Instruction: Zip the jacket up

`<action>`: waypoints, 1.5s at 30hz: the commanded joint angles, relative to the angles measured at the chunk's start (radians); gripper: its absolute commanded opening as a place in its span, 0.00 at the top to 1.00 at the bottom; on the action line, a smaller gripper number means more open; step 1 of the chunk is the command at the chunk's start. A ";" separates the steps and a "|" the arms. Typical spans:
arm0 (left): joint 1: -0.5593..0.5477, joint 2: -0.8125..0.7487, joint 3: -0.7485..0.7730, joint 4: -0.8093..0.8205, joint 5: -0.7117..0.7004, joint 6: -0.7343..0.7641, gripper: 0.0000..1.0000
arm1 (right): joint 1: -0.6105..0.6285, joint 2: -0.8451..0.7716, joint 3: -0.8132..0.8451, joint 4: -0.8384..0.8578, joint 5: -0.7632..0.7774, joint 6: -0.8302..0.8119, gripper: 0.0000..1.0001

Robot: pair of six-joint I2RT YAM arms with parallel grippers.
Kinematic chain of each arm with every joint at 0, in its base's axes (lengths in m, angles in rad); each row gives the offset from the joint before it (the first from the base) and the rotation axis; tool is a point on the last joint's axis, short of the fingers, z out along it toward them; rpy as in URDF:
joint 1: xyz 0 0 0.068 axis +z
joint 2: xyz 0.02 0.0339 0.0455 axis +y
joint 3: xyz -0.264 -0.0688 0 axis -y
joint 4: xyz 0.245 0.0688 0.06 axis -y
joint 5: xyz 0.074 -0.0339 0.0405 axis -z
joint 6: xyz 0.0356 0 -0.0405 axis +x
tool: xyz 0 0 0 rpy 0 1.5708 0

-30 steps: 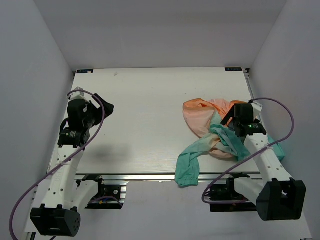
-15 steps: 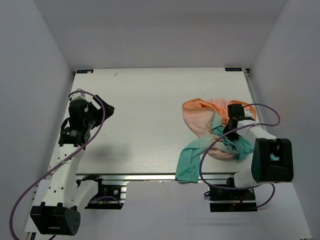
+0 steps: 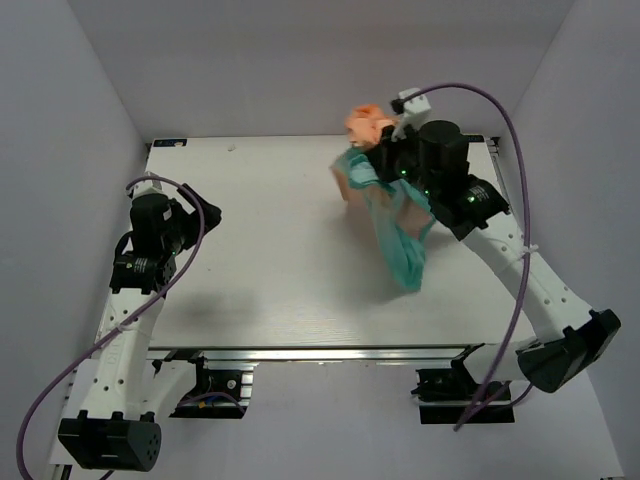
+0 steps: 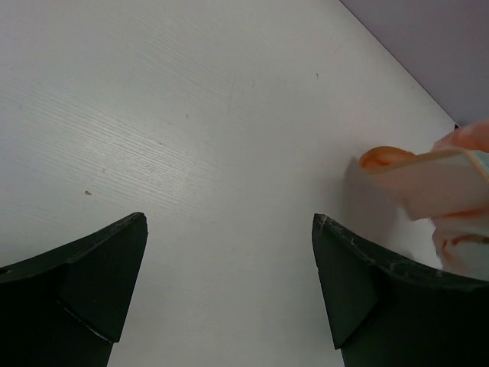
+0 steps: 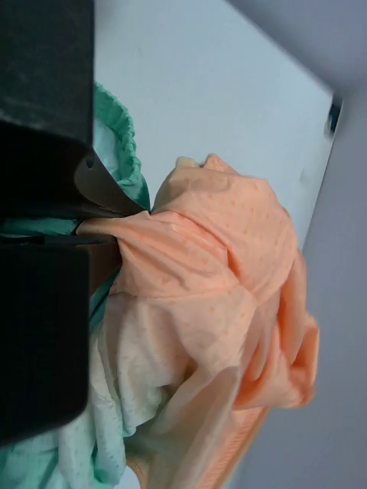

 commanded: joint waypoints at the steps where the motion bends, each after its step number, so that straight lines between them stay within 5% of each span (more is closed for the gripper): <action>1: 0.003 -0.022 0.057 -0.054 -0.048 0.000 0.02 | 0.164 0.000 0.124 0.060 -0.065 -0.200 1.00; 5: 0.003 -0.041 0.093 -0.101 -0.111 -0.001 0.02 | 0.272 -0.089 0.027 0.110 -0.077 -0.213 1.00; 7: 0.003 -0.050 0.100 -0.136 -0.160 -0.011 0.02 | 0.270 -0.149 -0.152 0.153 -0.015 -0.158 1.00; 9: 0.002 -0.053 0.107 -0.172 -0.186 -0.024 0.02 | 0.270 -0.224 -0.282 0.175 0.140 -0.075 0.72; 10: 0.003 -0.053 0.105 -0.179 -0.197 -0.030 0.02 | 0.270 -0.241 -0.391 0.163 0.197 -0.042 0.41; 13: 0.003 -0.047 0.094 -0.207 -0.194 -0.029 0.02 | 0.263 -0.293 -0.551 0.077 0.355 0.104 0.13; 14: 0.003 -0.035 0.091 -0.221 -0.188 -0.029 0.02 | 0.257 -0.310 -0.576 0.060 0.396 0.149 0.11; 23: 0.003 0.100 -0.008 -0.207 -0.052 0.014 0.02 | 0.223 -0.274 -0.616 -0.025 0.309 0.129 0.11; 29: -0.029 0.200 -0.108 -0.045 0.197 0.063 0.02 | 0.224 -0.212 -0.611 0.015 0.184 0.080 0.11; 38: -0.265 0.419 -0.068 0.026 0.070 0.009 0.04 | 0.238 -0.194 -0.691 0.073 0.013 0.135 0.11; 41: -0.267 0.499 -0.047 0.008 0.062 -0.006 0.11 | 0.244 -0.171 -0.723 0.101 -0.011 0.180 0.11; 45: -0.267 0.534 -0.061 -0.011 0.047 -0.006 0.06 | 0.252 -0.120 -0.761 0.136 0.016 0.230 0.11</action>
